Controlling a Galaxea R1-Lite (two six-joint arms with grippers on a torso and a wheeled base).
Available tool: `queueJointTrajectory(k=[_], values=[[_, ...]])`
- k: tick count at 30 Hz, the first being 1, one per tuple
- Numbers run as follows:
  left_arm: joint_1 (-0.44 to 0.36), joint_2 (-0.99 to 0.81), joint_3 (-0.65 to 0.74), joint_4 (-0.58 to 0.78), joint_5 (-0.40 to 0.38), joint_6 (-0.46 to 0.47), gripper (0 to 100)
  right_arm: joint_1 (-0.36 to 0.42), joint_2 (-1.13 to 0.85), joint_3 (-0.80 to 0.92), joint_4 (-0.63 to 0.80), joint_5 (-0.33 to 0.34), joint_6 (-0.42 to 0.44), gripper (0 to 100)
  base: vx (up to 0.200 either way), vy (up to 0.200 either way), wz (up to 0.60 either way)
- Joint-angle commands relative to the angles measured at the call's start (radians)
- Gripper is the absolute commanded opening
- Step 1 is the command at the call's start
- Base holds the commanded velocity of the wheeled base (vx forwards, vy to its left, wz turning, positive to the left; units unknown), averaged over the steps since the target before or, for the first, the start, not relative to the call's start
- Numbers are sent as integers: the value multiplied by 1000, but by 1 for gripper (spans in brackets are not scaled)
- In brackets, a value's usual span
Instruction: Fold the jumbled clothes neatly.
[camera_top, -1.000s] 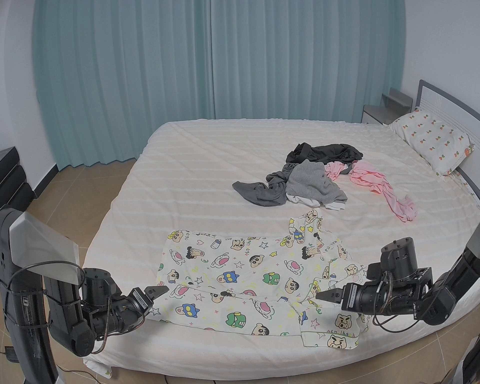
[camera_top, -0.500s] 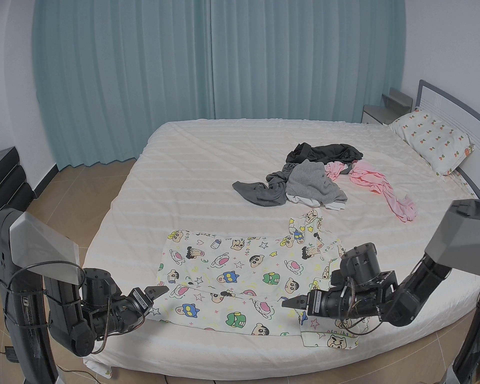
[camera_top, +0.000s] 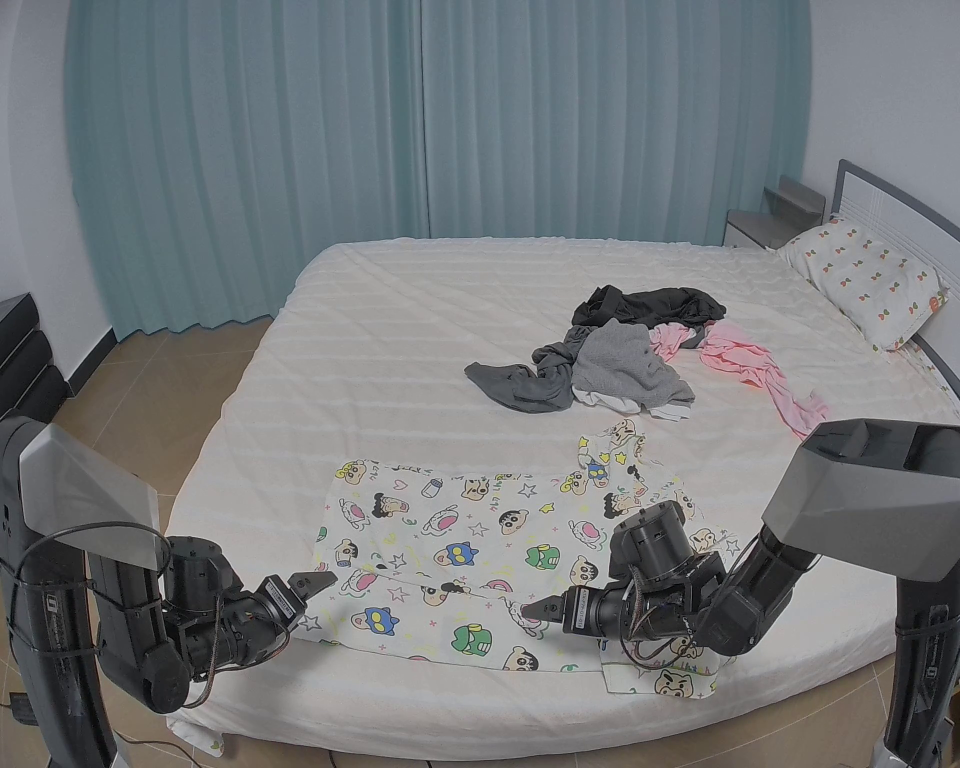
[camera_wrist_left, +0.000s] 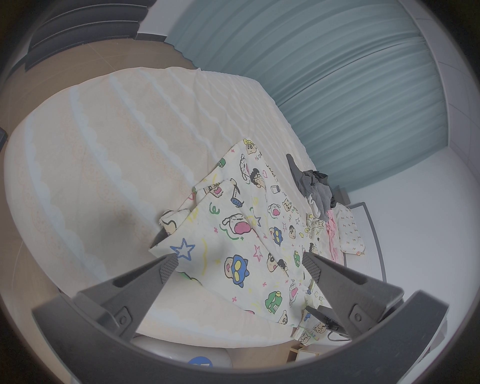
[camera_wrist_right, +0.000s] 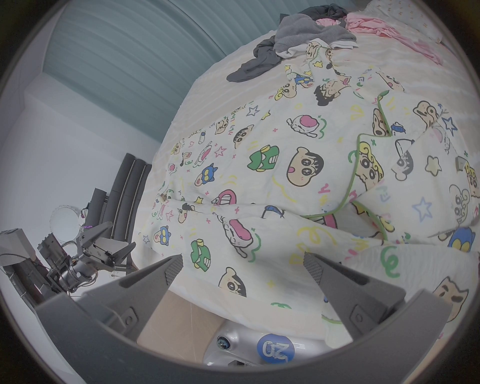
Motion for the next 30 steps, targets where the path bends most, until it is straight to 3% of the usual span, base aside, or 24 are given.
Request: queueJointTrajectory(k=[1,6,20,24,30], values=[[-2,5,0,-3,3,1,100,0,32,-39,16,-16,-1,100,0,0,0],[0,5,0,-3,3,1,100,-16,67,-120,36,-88,-3,100,0,0,0],[0,5,0,-3,3,1,100,-48,47,-171,21,-111,-36,100,0,0,0],[-2,5,0,-3,3,1,100,-89,-8,-134,-23,-88,-29,100,0,0,0],[0,5,0,-3,3,1,100,-102,-22,-28,-30,7,-55,100,0,0,0]])
